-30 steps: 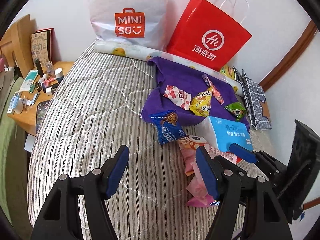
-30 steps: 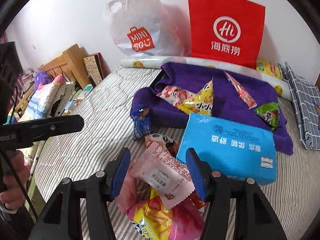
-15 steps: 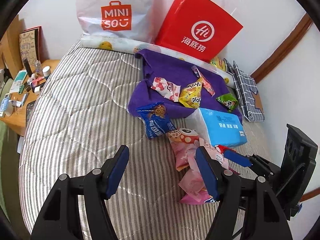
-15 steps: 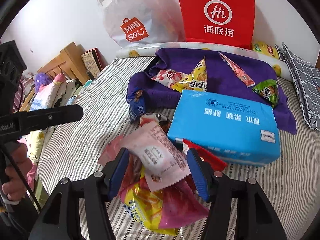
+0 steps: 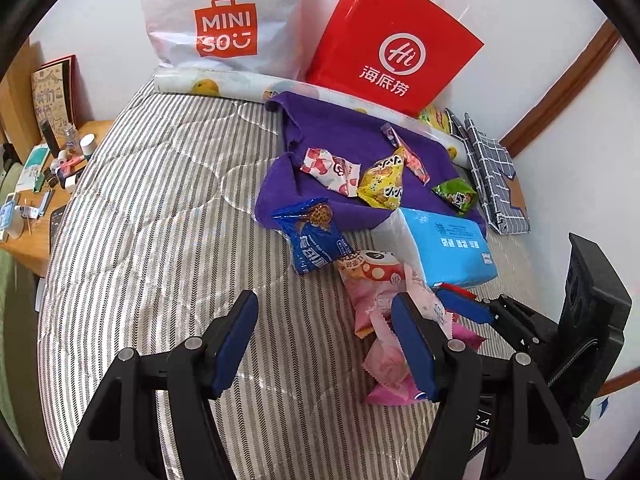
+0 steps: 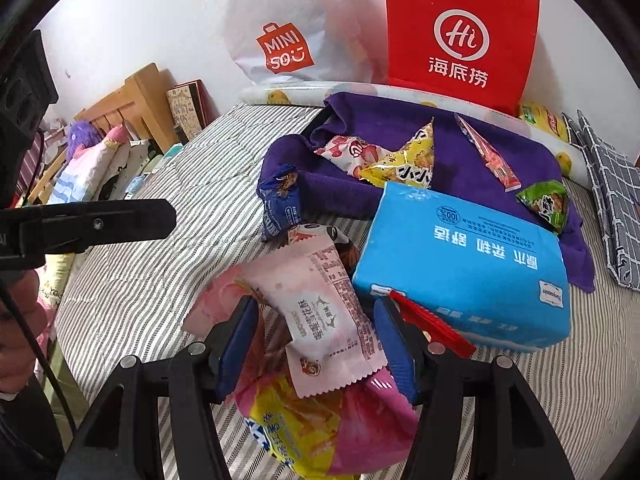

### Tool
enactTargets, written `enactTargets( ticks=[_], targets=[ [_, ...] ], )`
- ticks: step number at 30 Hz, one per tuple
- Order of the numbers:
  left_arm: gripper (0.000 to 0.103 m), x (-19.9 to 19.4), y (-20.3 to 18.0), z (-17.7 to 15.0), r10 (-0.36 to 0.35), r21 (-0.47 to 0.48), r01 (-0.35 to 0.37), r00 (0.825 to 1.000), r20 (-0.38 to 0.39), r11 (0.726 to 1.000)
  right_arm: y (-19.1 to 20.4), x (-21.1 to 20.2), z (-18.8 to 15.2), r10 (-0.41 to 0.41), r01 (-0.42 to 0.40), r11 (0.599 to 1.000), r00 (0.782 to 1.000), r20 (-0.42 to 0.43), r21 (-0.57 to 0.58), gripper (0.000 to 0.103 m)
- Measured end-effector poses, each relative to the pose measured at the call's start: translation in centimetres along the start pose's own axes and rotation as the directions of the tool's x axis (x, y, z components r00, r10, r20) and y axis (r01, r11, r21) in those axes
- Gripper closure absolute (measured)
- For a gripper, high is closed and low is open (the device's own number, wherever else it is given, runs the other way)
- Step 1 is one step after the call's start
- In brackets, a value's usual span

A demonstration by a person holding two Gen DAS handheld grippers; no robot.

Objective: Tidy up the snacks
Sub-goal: 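Grasp the pink-white biscuit packet with the right tool and lift it, then grasp the pink candy packet with the left tool while the right tool holds the biscuit packet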

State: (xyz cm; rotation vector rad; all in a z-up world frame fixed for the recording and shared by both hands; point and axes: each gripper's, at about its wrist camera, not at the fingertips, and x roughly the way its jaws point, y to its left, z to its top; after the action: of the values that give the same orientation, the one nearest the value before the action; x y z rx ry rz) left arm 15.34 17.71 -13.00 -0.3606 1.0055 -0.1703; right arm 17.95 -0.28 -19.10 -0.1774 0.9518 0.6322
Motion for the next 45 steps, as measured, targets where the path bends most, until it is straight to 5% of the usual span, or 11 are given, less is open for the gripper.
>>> enactTargets(
  ticks=[2, 3, 14, 24, 37, 45],
  targets=[
    [0.035, -0.1, 0.1, -0.1, 0.001, 0.001, -0.001, 1.000, -0.001, 1.000, 0.1, -0.1, 0.0, 0.012, -0.012, 1.000, 1.000, 0.010, -0.005, 0.049],
    [0.035, -0.1, 0.2, -0.2, 0.001, 0.001, -0.001, 1.000, -0.001, 1.000, 0.2, -0.1, -0.1, 0.014, -0.014, 1.000, 1.000, 0.019, -0.007, 0.060],
    [0.035, -0.6, 0.2, -0.8, -0.004, 0.003, 0.004, 1.000, -0.001, 1.000, 0.3, -3.0, -1.0, 0.012, -0.015, 0.999, 0.995, 0.095, 0.034, 0.064],
    [0.035, 0.1, -3.1, -2.5, -0.054, 0.044, 0.055, 0.998, -0.011, 0.998, -4.2, -8.2, -2.5, -0.130, 0.100, 0.981, 0.974, 0.183, 0.164, 0.064],
    [0.038, 5.0, -6.1, -4.5, -0.008, 0.059, 0.013, 0.995, -0.099, 0.998, -10.3, -9.0, -8.5, -0.254, 0.215, 0.936, 0.960, 0.113, 0.280, 0.064],
    [0.040, 5.7, -5.7, -4.5, -0.007, 0.004, 0.007, 0.996, -0.087, 1.000, -12.4, -6.1, -10.1, -0.243, 0.218, 0.930, 0.969, 0.051, 0.296, 0.064]
  ],
)
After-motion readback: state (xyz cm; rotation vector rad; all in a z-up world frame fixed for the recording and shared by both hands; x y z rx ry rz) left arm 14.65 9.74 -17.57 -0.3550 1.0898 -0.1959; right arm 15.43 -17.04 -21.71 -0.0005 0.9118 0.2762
